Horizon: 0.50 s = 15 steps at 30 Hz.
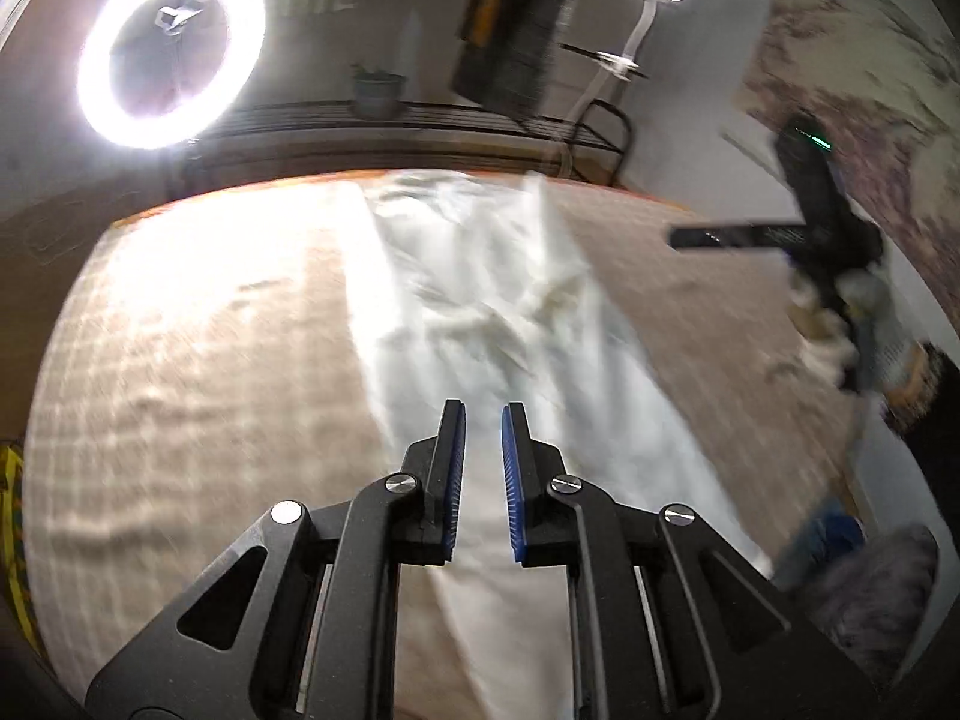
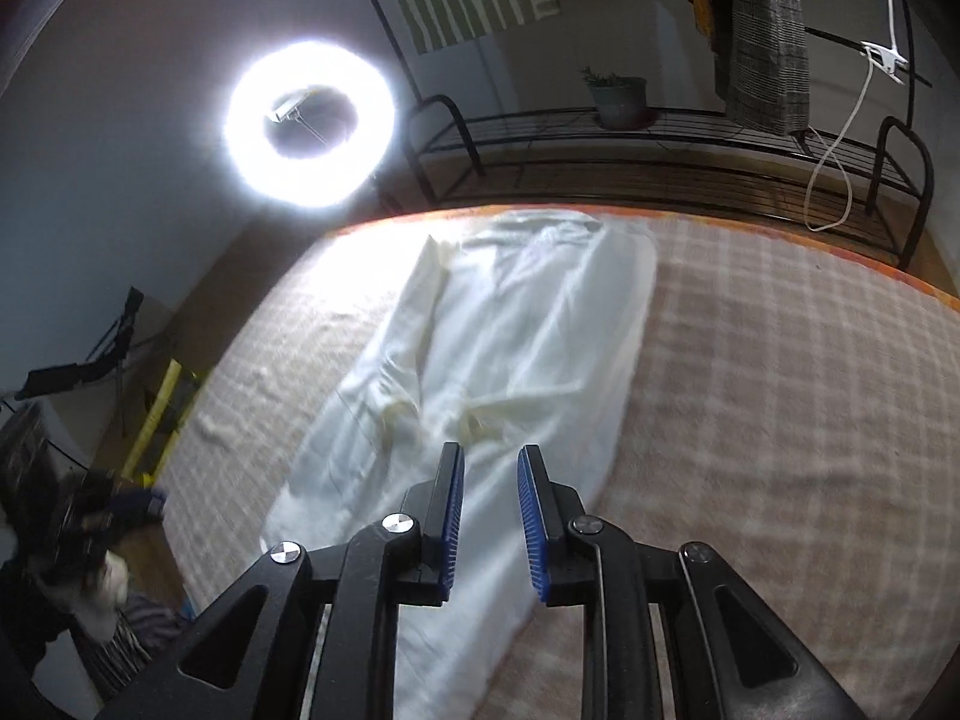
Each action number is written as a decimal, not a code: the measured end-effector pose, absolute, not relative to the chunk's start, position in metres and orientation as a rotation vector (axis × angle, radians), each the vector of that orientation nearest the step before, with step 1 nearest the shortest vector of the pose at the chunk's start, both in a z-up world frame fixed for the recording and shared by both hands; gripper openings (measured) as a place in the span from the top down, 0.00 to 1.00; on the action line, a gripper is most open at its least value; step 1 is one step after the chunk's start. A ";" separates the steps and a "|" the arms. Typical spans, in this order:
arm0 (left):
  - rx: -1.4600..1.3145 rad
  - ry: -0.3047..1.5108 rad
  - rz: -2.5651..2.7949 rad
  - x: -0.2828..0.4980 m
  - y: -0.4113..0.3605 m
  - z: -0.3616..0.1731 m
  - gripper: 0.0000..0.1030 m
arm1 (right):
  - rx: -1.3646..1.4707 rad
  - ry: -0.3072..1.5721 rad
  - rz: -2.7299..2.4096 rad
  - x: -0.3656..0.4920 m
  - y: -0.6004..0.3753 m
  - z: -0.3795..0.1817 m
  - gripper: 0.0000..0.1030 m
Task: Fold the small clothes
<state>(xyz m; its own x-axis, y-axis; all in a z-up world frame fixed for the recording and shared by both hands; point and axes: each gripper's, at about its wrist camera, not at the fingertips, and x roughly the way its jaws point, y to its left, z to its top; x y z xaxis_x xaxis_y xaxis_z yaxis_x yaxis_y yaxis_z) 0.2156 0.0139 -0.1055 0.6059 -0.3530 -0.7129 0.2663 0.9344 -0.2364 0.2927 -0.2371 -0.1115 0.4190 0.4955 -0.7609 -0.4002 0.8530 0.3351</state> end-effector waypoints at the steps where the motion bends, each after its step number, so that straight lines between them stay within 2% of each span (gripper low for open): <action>1: -0.114 0.845 -0.352 0.231 0.019 -0.112 0.90 | 0.120 0.989 0.567 0.299 -0.231 -0.114 0.68; 6: -0.085 0.857 -0.359 0.309 0.029 -0.152 0.90 | 0.101 1.003 0.569 0.337 -0.188 -0.134 0.69; 11: -0.031 0.903 -0.368 0.374 0.019 -0.191 0.90 | 0.040 1.006 0.497 0.363 -0.174 -0.158 0.79; 15: 0.023 0.910 -0.334 0.415 0.012 -0.214 0.90 | 0.041 0.993 0.395 0.378 -0.201 -0.178 0.82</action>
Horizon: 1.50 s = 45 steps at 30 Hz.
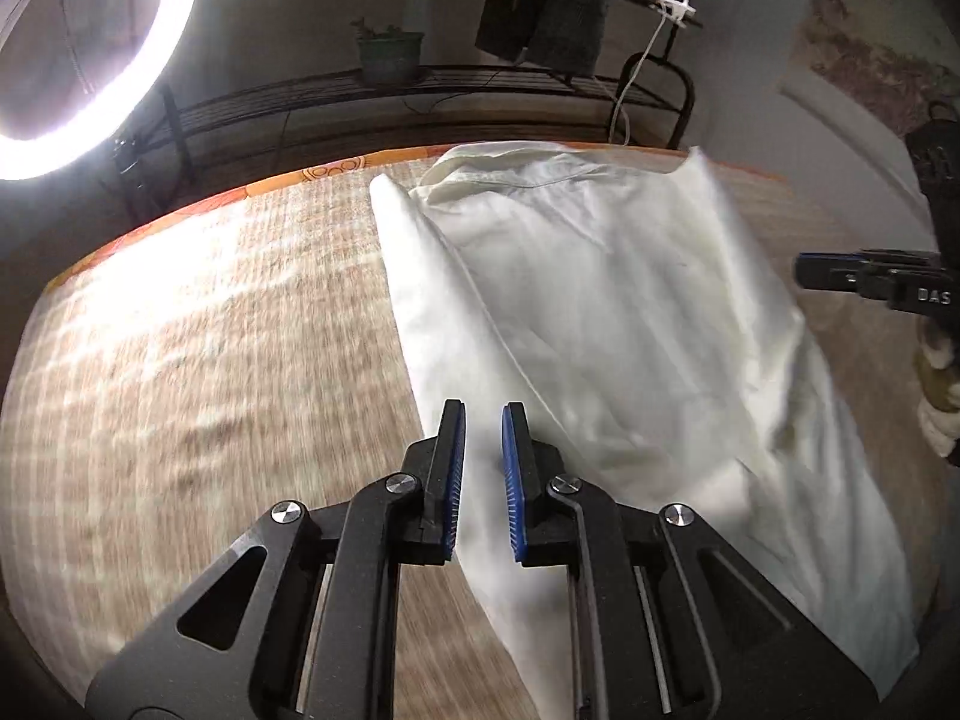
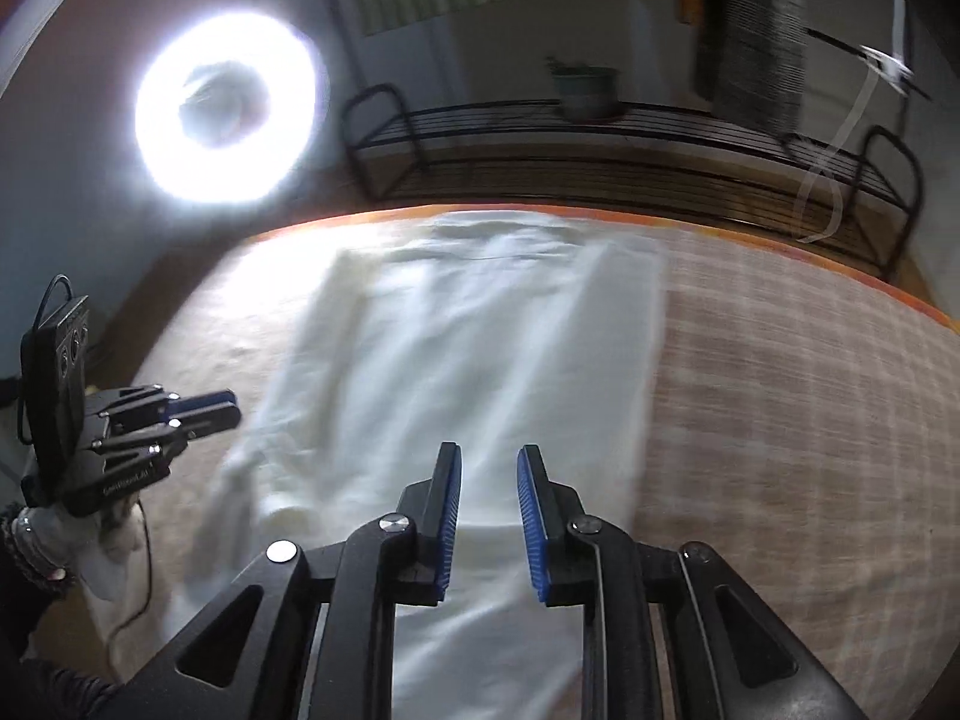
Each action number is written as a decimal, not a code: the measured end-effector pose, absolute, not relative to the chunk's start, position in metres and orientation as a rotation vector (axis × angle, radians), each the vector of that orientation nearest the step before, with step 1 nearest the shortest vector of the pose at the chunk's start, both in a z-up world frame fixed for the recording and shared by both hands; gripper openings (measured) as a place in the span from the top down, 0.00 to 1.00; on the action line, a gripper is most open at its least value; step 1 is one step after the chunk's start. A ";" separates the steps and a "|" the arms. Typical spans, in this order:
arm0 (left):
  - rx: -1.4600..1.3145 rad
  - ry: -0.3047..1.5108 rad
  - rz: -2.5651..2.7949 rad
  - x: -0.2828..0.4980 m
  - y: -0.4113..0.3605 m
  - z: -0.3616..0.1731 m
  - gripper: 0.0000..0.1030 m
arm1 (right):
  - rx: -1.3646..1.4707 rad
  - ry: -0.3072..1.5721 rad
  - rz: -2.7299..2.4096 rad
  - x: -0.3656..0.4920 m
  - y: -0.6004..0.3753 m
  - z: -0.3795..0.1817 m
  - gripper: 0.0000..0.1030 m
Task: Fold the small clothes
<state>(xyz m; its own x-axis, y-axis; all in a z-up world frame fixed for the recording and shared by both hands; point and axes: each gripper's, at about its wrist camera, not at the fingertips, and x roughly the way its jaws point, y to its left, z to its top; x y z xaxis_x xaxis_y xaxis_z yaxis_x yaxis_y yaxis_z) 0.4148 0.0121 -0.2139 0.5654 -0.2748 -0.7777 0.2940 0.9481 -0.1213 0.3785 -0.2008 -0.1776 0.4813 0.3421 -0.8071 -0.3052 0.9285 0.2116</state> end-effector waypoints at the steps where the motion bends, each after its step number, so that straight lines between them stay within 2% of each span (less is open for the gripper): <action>1: 0.020 0.915 -0.327 0.426 0.012 -0.219 0.90 | 0.059 1.000 0.380 0.385 -0.209 -0.183 0.82; 4: -0.003 0.923 -0.320 0.451 0.008 -0.229 0.90 | 0.122 1.021 0.350 0.410 -0.224 -0.201 0.82; 11: 0.047 0.911 -0.328 0.484 -0.003 -0.227 0.90 | 0.061 1.047 0.347 0.464 -0.206 -0.226 0.82; 12: 0.052 0.906 -0.314 0.492 -0.002 -0.227 0.88 | 0.034 1.052 0.327 0.469 -0.204 -0.230 0.84; 16: -0.003 0.899 -0.305 0.504 0.011 -0.216 0.84 | 0.065 1.041 0.334 0.473 -0.212 -0.228 0.82; 20: -0.046 0.856 -0.282 0.498 0.039 -0.200 0.79 | 0.117 1.002 0.367 0.459 -0.235 -0.212 0.77; 25: -0.080 0.882 -0.277 0.492 0.060 -0.202 0.79 | 0.196 1.001 0.420 0.444 -0.257 -0.200 0.71; 29: -0.040 0.881 -0.281 0.492 0.046 -0.203 0.79 | 0.284 1.009 0.486 0.434 -0.254 -0.194 0.71; 32: -0.004 0.890 -0.303 0.497 0.032 -0.206 0.79 | 0.342 1.031 0.619 0.420 -0.229 -0.190 0.66; 33: 0.010 0.895 -0.305 0.498 0.028 -0.208 0.79 | 0.336 1.041 0.664 0.414 -0.217 -0.188 0.59; 35: 0.012 0.900 -0.308 0.501 0.025 -0.211 0.79 | 0.296 1.067 0.754 0.401 -0.186 -0.188 0.53; 39: -0.007 0.897 -0.304 0.499 0.028 -0.212 0.79 | 0.186 1.145 0.836 0.386 -0.129 -0.203 0.53; 41: 0.000 0.898 -0.300 0.498 0.031 -0.212 0.79 | 0.132 1.199 0.832 0.384 -0.107 -0.219 0.54; 43: 0.015 0.892 -0.291 0.495 0.034 -0.211 0.79 | 0.110 1.235 0.833 0.384 -0.096 -0.231 0.86; 45: 0.019 0.877 -0.280 0.494 0.037 -0.208 0.79 | 0.089 1.236 0.825 0.383 -0.091 -0.235 0.96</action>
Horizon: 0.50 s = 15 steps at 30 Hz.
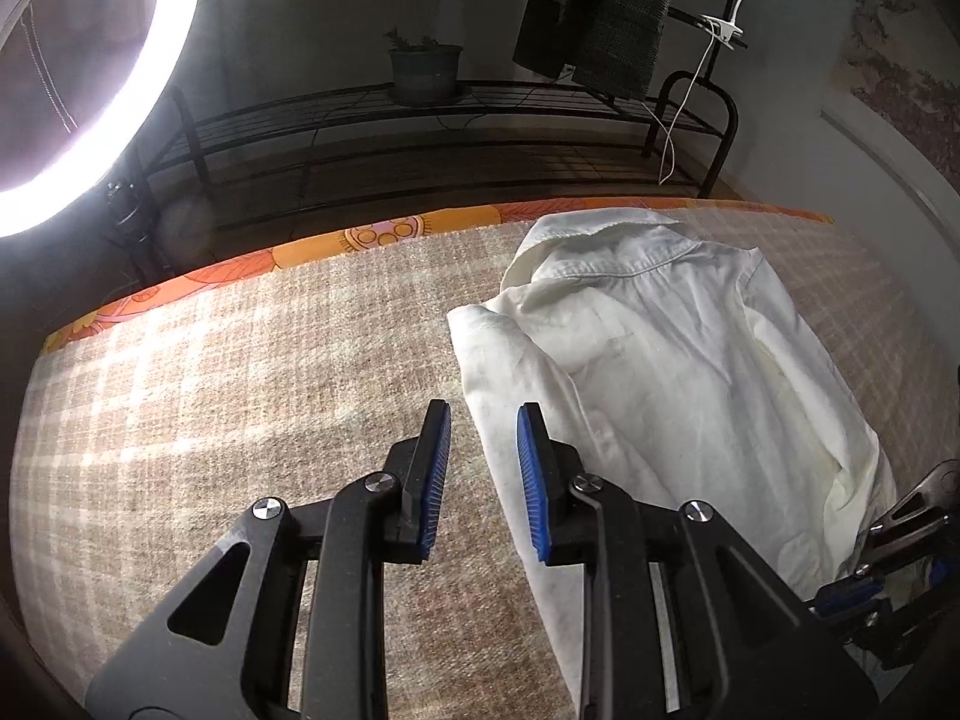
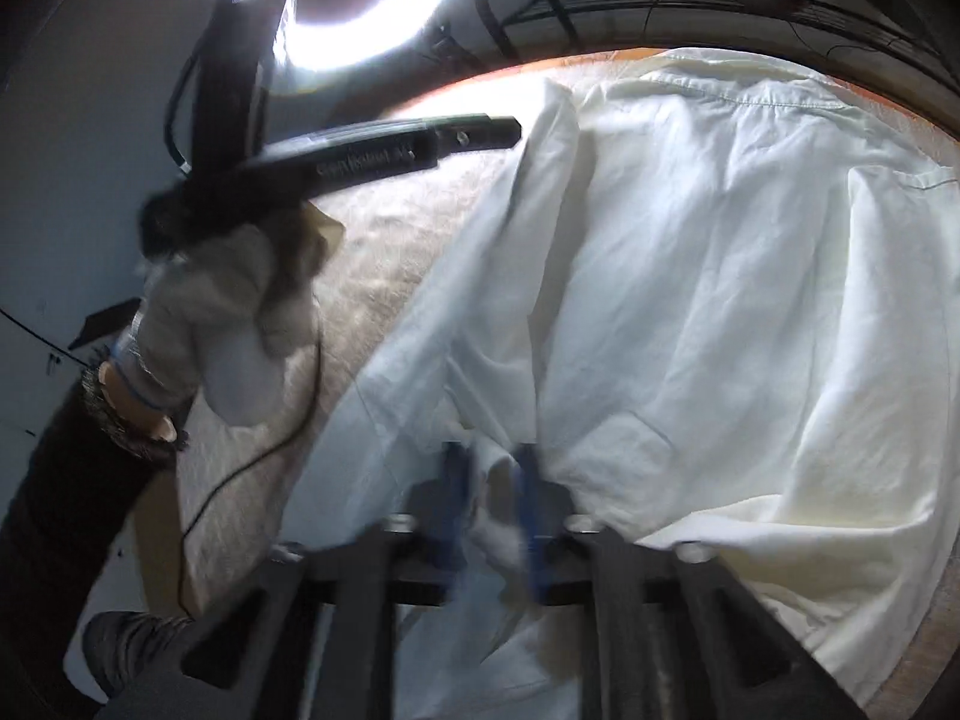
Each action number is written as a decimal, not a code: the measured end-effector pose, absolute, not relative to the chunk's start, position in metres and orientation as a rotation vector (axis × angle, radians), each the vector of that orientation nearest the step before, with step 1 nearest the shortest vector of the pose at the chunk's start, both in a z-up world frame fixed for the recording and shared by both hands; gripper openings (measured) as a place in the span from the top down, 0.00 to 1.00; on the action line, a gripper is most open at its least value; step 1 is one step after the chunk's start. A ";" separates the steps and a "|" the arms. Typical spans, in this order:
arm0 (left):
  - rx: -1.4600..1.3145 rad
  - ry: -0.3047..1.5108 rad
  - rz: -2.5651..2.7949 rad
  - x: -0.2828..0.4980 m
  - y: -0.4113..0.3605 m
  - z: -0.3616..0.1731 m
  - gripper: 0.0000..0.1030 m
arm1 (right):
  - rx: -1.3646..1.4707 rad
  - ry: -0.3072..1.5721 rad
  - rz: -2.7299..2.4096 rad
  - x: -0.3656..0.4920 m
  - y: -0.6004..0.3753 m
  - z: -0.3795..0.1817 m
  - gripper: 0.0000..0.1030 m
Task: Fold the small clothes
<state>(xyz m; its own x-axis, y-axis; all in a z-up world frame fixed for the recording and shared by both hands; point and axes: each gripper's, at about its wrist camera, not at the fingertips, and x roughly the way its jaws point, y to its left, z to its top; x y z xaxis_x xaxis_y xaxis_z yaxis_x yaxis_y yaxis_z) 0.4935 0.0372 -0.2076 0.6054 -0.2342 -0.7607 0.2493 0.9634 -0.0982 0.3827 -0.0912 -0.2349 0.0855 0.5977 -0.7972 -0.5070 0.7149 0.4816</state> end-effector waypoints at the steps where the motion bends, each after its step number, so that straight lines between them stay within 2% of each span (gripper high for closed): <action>1: 0.014 0.870 -0.280 0.493 0.038 -0.207 0.79 | 0.076 1.220 0.821 0.379 -0.092 -0.232 0.97; 6: 0.054 0.867 -0.270 0.501 0.026 -0.214 0.79 | 0.063 1.181 0.767 0.373 -0.106 -0.225 0.96; 8: 0.078 0.881 -0.253 0.509 0.018 -0.222 0.79 | 0.085 1.204 0.787 0.373 -0.102 -0.230 0.90; 10: 0.124 0.907 -0.218 0.517 0.011 -0.235 0.78 | 0.107 1.196 0.816 0.375 -0.106 -0.226 0.73; 13: 0.190 0.856 -0.176 0.521 0.004 -0.236 0.70 | 0.147 1.119 0.823 0.377 -0.126 -0.205 0.72; 15: 0.192 0.876 -0.169 0.524 0.003 -0.233 0.70 | 0.171 1.084 0.785 0.379 -0.148 -0.195 0.72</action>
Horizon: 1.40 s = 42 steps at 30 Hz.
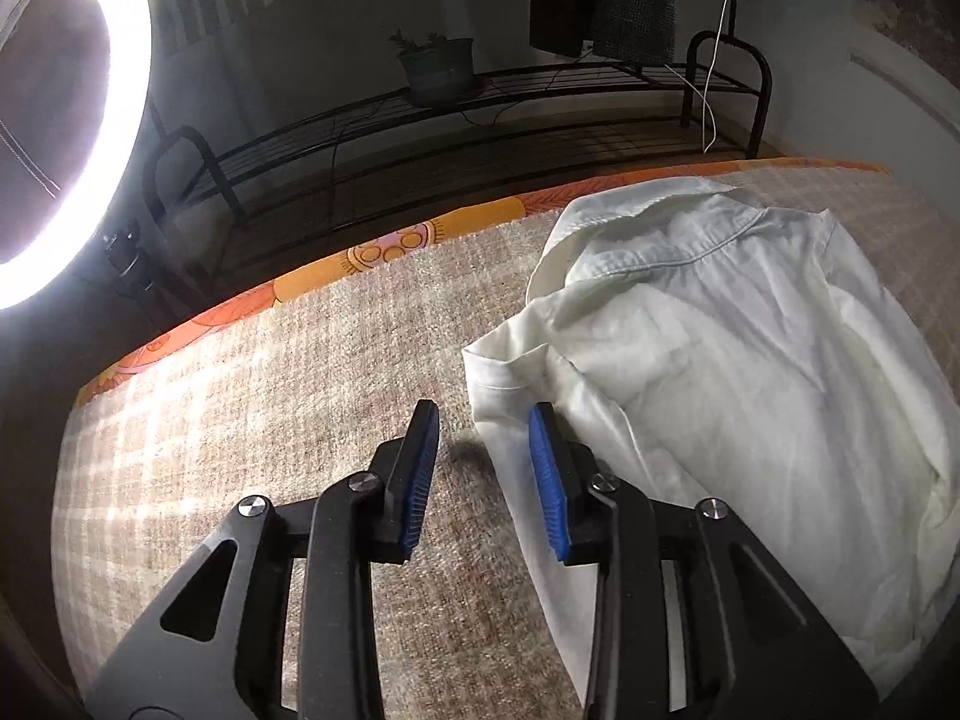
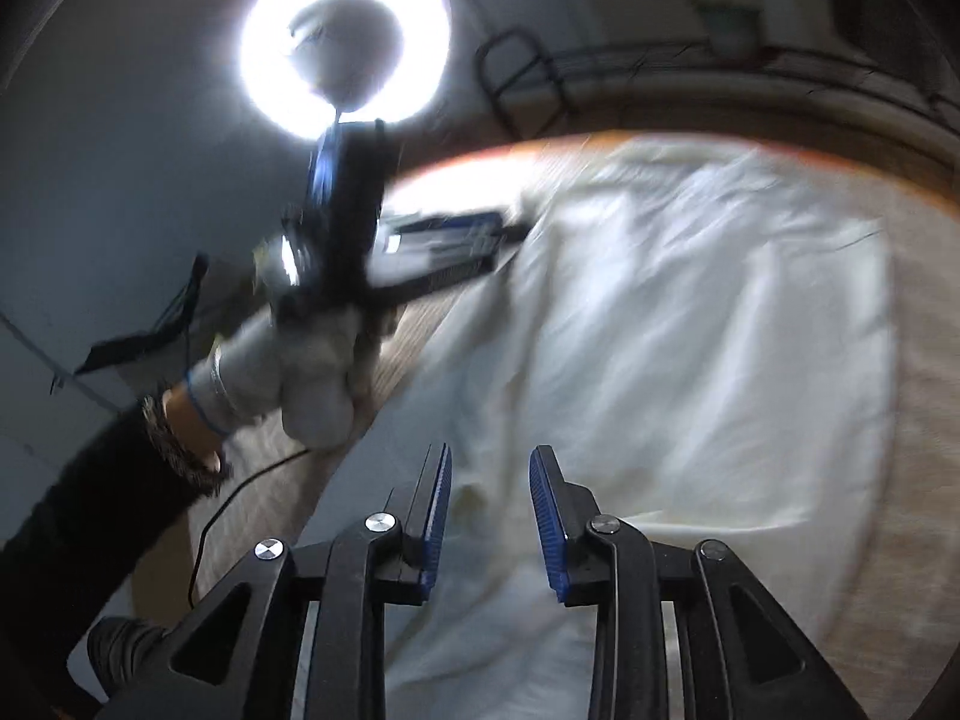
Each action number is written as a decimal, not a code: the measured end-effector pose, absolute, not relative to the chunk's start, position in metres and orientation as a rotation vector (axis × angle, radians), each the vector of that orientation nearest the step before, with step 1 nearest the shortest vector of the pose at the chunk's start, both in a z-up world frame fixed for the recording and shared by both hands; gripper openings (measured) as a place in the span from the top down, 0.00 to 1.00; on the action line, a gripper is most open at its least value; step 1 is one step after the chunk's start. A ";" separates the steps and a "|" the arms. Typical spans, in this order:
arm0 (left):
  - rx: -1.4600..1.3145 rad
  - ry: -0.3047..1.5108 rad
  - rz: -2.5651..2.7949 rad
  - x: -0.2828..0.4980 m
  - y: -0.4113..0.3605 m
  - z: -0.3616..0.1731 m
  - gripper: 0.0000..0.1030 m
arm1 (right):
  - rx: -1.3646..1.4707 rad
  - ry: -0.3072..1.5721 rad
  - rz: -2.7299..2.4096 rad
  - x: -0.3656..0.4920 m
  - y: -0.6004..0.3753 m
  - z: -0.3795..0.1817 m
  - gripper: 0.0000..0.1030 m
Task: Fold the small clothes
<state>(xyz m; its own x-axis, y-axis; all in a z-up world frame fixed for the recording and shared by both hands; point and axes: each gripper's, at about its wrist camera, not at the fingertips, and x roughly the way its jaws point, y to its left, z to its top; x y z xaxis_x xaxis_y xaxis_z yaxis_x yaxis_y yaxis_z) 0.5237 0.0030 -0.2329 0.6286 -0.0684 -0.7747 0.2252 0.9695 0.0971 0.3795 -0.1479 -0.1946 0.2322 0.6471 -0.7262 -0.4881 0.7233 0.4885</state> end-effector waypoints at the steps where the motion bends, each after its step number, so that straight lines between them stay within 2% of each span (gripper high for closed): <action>1: 0.176 0.885 -0.165 0.521 0.005 -0.229 0.70 | 0.200 1.077 0.754 0.380 -0.162 -0.190 0.72; 9: 0.025 0.844 -0.295 0.403 0.038 -0.158 0.70 | 0.308 1.039 0.634 0.313 -0.243 -0.148 0.72; 14: 0.056 0.864 -0.393 0.306 0.037 -0.144 0.70 | 0.282 1.013 0.602 0.245 -0.265 -0.124 0.74; 18: 0.075 0.907 -0.439 0.245 0.023 -0.155 0.70 | 0.139 1.045 0.563 0.201 -0.245 -0.138 0.79; 24: 0.091 0.974 -0.452 0.188 0.002 -0.193 0.70 | -0.137 1.130 0.496 0.171 -0.208 -0.190 0.81; 30: 0.098 1.007 -0.440 0.163 -0.008 -0.218 0.70 | -0.069 1.038 0.472 0.191 -0.203 -0.193 0.82; 31: 0.094 1.015 -0.436 0.160 -0.008 -0.222 0.70 | -0.063 1.055 0.452 0.199 -0.203 -0.200 0.86; 33: 0.080 1.023 -0.440 0.153 -0.006 -0.226 0.70 | -0.046 1.116 0.425 0.208 -0.201 -0.221 0.87; 42: 0.105 1.001 -0.443 0.096 -0.001 -0.231 0.69 | -0.058 1.171 0.468 0.141 -0.220 -0.221 0.87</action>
